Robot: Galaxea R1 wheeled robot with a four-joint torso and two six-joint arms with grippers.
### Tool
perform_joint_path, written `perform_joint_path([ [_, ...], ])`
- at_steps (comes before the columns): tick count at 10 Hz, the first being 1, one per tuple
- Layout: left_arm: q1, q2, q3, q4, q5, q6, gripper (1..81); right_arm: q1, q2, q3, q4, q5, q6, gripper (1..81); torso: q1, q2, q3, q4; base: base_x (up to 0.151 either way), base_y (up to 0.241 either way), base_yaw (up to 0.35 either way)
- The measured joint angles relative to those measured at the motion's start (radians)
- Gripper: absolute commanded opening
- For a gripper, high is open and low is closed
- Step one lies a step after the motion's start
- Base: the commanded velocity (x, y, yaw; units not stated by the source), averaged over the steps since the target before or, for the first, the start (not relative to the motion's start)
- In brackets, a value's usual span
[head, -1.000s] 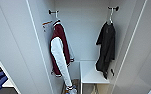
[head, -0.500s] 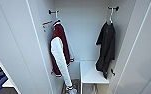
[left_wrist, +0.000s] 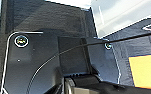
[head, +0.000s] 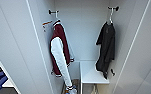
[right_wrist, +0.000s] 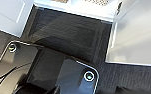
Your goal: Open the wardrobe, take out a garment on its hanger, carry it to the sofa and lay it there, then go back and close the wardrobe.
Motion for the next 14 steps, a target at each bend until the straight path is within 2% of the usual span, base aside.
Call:
perform_joint_path([
  [3,0.000,-0.010,0.002,0.000,0.003,-0.007,81.1,-0.121,0.015,-0.206,0.102,0.245,-0.022,81.1,0.000,0.000,0.000,0.000,0.000,0.000,0.000],
  [6,0.000,-0.010,0.002,0.000,0.003,-0.018,81.1,-0.257,0.041,-0.326,0.186,0.485,-0.029,81.1,0.000,0.000,0.000,0.000,0.000,0.000,0.000],
  [8,0.000,-0.009,0.002,0.000,0.006,-0.018,81.1,-0.317,0.109,-0.431,0.217,0.549,-0.029,81.1,0.000,-0.001,0.000,0.000,0.000,0.000,0.000],
  [12,0.003,-0.008,0.002,-0.003,0.027,-0.018,81.1,-0.374,0.254,-0.760,0.244,0.658,-0.032,81.1,-0.001,-0.001,0.000,0.000,0.000,0.000,0.000],
  [13,0.006,-0.008,0.002,-0.017,0.039,-0.018,81.1,-0.395,0.287,-0.826,0.258,0.689,-0.053,81.1,-0.001,-0.001,0.000,0.000,0.000,0.000,0.000],
  [14,0.013,-0.007,0.002,-0.039,0.069,-0.018,81.1,-0.413,0.318,-0.873,0.293,0.713,-0.106,81.1,-0.001,-0.001,0.000,0.000,0.000,0.000,0.000],
])
